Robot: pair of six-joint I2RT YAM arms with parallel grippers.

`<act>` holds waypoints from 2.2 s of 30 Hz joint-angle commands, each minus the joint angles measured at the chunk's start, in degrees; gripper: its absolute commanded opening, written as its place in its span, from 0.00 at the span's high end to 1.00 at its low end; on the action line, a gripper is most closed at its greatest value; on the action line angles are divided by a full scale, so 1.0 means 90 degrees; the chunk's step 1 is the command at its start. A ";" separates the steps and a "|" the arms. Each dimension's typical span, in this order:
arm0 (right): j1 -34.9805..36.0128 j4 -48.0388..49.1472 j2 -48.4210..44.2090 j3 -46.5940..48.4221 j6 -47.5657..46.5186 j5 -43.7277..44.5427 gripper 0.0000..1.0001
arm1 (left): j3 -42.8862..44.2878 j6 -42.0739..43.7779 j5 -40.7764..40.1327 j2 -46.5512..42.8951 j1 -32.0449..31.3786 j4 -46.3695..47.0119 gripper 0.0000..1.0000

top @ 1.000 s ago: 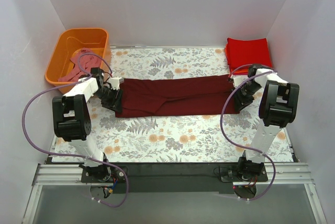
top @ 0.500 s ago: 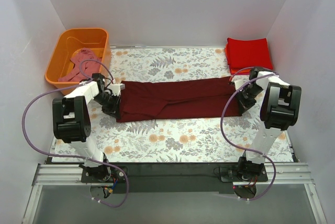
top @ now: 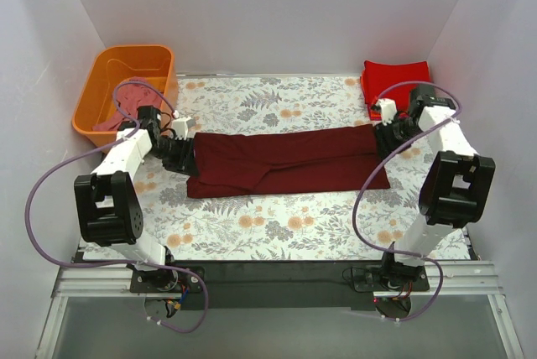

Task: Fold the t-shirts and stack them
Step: Fold the tshirt

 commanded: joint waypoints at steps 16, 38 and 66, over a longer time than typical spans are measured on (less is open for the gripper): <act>0.4211 0.5658 -0.0021 -0.1246 0.6539 -0.2557 0.46 | -0.0331 -0.1540 0.0028 0.0648 -0.0048 0.1151 0.64; 0.5482 0.7319 0.1336 -0.1793 0.9606 -0.2195 0.45 | -0.0615 -0.1638 -0.0227 0.0824 -0.0096 0.1366 0.64; 0.5433 0.7710 0.1767 -0.1627 1.0115 -0.2390 0.99 | -0.0263 -0.1560 -0.0334 0.0980 -0.0126 0.1297 0.64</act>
